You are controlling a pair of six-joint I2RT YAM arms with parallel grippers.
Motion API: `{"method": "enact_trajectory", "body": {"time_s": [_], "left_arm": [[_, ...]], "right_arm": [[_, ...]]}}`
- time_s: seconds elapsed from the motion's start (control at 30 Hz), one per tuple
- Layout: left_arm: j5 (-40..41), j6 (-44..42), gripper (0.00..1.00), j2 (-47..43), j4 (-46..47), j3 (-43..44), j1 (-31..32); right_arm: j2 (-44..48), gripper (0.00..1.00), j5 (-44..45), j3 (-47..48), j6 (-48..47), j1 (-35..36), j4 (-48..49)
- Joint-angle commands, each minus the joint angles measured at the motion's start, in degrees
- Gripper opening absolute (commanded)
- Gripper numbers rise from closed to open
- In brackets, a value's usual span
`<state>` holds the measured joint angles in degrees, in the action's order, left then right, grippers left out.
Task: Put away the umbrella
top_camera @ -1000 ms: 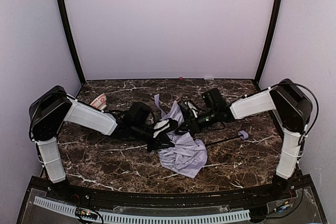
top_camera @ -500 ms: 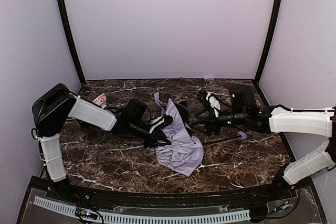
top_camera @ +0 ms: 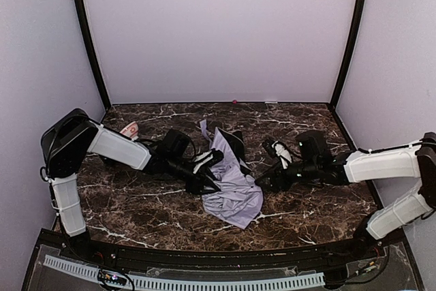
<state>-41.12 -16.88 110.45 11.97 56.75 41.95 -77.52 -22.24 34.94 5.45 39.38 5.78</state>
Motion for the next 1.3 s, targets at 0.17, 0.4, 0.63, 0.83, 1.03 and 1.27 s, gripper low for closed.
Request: {"method": "enact_trajectory", "body": {"time_s": [0.17, 0.4, 0.63, 0.83, 1.03, 1.27], "left_arm": [[13.19, 4.05, 0.66, -8.95, -1.24, -1.61, -0.45], [25.16, -2.58, 0.80, -21.80, -2.58, -4.80, 5.48], [34.35, -9.50, 0.41, -27.21, -1.52, -8.72, 19.04], [24.16, -17.87, 0.32, -21.82, 1.19, -10.26, 24.92], [39.82, -22.40, 0.61, -12.41, 12.69, -7.73, 24.27], [44.32, -22.51, 0.63, -6.90, 19.62, -6.64, 24.05]], "right_arm": [[-5.70, 0.40, -10.42, -4.28, 12.30, 0.44, 13.65], [-8.90, 0.15, -11.99, -3.25, 15.76, 0.53, 17.52], [-10.05, 0.00, -13.10, -1.56, 16.34, 0.53, 15.64], [-8.32, 0.00, -17.77, 0.30, 15.33, 0.54, 12.46], [-7.70, 0.00, -18.82, 0.26, 14.82, 0.82, 11.37], [-6.07, 0.00, -19.65, -0.39, 15.20, 1.97, 11.95]]}}
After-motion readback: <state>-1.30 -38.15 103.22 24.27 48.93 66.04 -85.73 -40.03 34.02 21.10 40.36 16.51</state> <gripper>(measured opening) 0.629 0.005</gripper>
